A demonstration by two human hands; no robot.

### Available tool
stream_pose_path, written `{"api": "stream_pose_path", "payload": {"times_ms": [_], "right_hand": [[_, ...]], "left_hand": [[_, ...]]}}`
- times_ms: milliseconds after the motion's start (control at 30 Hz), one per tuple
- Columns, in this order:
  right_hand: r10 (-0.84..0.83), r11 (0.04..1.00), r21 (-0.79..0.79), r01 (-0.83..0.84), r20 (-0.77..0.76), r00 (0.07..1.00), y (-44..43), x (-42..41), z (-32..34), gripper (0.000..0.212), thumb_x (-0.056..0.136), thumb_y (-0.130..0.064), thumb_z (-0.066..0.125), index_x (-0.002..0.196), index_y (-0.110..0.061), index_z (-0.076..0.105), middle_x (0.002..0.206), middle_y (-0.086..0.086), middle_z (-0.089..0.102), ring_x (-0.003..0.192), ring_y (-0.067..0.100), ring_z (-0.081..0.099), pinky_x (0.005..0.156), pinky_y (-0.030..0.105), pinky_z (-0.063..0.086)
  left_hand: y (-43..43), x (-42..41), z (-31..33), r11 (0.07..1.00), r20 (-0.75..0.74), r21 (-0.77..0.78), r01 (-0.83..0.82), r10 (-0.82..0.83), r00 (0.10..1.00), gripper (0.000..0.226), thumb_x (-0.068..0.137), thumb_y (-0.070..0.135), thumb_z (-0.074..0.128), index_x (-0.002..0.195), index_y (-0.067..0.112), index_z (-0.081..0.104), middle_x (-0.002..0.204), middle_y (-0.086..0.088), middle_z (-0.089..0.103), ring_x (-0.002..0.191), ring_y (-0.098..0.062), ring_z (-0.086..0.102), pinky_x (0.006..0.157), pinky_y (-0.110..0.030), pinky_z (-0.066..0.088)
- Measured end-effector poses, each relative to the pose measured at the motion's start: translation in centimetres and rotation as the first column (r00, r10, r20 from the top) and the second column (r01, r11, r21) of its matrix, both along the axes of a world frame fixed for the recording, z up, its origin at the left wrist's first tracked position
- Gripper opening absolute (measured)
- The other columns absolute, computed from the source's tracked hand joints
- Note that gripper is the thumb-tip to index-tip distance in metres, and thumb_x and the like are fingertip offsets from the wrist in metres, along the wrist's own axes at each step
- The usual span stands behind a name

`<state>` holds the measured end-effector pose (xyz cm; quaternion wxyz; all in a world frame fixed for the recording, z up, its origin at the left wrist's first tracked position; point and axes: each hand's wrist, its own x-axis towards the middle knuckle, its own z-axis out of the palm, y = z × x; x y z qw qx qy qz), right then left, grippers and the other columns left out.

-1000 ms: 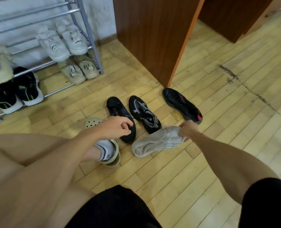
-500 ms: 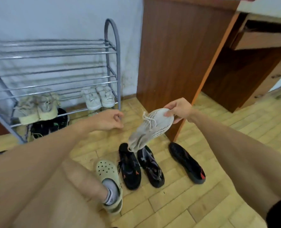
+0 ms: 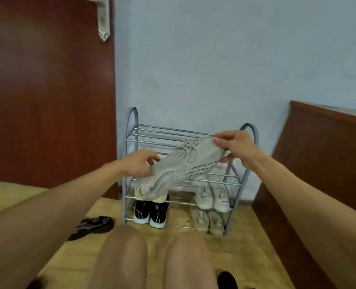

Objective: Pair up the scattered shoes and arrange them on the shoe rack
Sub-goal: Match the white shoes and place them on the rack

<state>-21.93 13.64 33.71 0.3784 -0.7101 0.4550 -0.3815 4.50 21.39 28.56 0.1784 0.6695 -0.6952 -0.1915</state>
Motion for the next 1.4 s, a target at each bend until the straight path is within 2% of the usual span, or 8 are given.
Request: {"api": "stream_pose_path", "payload": {"times_ms": [200,367,567,767,900,1100,1300,1400], "right_hand": [[0.186,0.979,-0.071,-0.192,-0.078,0.979,0.2,13.3,0.5,0.017,0.088,-0.007,0.065,0.104,-0.008,0.071,0.088,0.006,0.064,0.079,0.018,0.06,0.059,0.038,0.061],[0.27,0.963,-0.001,-0.27,0.0,0.963,2.0,25.1,-3.2,0.018,0.087,-0.005,0.065,0.104,-0.01,0.069,0.092,0.007,0.065,0.08,0.018,0.063,0.064,0.037,0.062],[0.472,0.858,0.302,-0.416,-0.142,0.87,7.0,33.8,-11.8,0.043,0.09,-0.005,0.061,0.132,-0.009,0.05,0.097,0.006,0.059,0.093,0.021,0.06,0.076,0.037,0.058],[0.68,0.704,0.506,-0.498,-0.28,0.678,13.3,36.5,-20.0,0.049,0.092,-0.012,0.061,0.139,-0.014,0.045,0.119,0.006,0.058,0.103,0.021,0.059,0.083,0.034,0.055],[0.761,0.639,0.548,-0.54,-0.347,0.548,18.1,36.5,-23.8,0.048,0.091,-0.02,0.062,0.137,-0.015,0.048,0.123,0.006,0.058,0.108,0.021,0.06,0.085,0.035,0.055],[0.879,0.476,0.675,-0.564,-0.362,0.309,25.1,35.4,-28.5,0.06,0.087,-0.036,0.066,0.139,-0.013,0.044,0.135,0.006,0.054,0.116,0.023,0.057,0.093,0.04,0.054],[0.85,0.514,0.685,-0.517,-0.325,0.415,25.8,34.5,-31.0,0.053,0.085,-0.03,0.069,0.132,-0.015,0.052,0.127,0.005,0.061,0.109,0.023,0.061,0.088,0.043,0.056],[0.84,0.463,0.763,-0.452,-0.215,0.497,25.3,34.7,-31.7,0.047,0.086,-0.024,0.068,0.129,-0.012,0.053,0.125,0.007,0.061,0.113,0.026,0.058,0.088,0.047,0.056]], "left_hand": [[6.6,9.2,-1.1,0.972,-0.029,0.001,-0.233,0.233,0.972,0.054,0.075,0.025,0.078,0.124,0.014,0.058,0.111,0.0,0.061,0.094,-0.013,0.054,0.076,-0.024,0.042],[12.2,15.9,-6.2,0.853,-0.117,0.04,-0.521,0.521,0.845,0.044,0.076,0.018,0.077,0.116,0.007,0.063,0.106,-0.006,0.064,0.093,-0.019,0.056,0.076,-0.03,0.047],[19.4,20.8,-15.7,0.58,-0.397,0.347,-0.737,0.803,0.444,0.045,0.079,0.009,0.072,0.12,0.0,0.055,0.109,-0.013,0.061,0.092,-0.026,0.061,0.063,-0.033,0.055],[28.0,21.9,-23.2,0.284,-0.413,0.526,-0.801,0.909,0.052,0.043,0.08,0.006,0.07,0.12,-0.001,0.055,0.115,-0.018,0.064,0.099,-0.031,0.065,0.078,-0.043,0.059],[32.1,19.7,-26.8,0.234,-0.522,0.584,-0.777,0.842,-0.138,0.05,0.077,0.006,0.074,0.122,0.001,0.053,0.115,-0.014,0.066,0.097,-0.027,0.067,0.075,-0.042,0.06],[34.4,15.5,-29.1,0.318,-0.612,0.586,-0.745,0.777,-0.149,0.045,0.077,0.006,0.075,0.12,0.0,0.059,0.113,-0.01,0.068,0.093,-0.023,0.069,0.065,-0.031,0.061],[35.0,14.7,-29.4,0.416,-0.645,0.561,-0.716,0.762,-0.062,0.045,0.082,0.009,0.071,0.125,0.005,0.057,0.116,-0.005,0.067,0.098,-0.019,0.067,0.074,-0.033,0.06],[34.3,15.2,-29.3,0.489,-0.665,0.572,-0.658,0.747,-0.024,0.043,0.085,0.014,0.067,0.127,0.007,0.056,0.119,-0.005,0.066,0.104,-0.019,0.066,0.08,-0.034,0.059]]}}
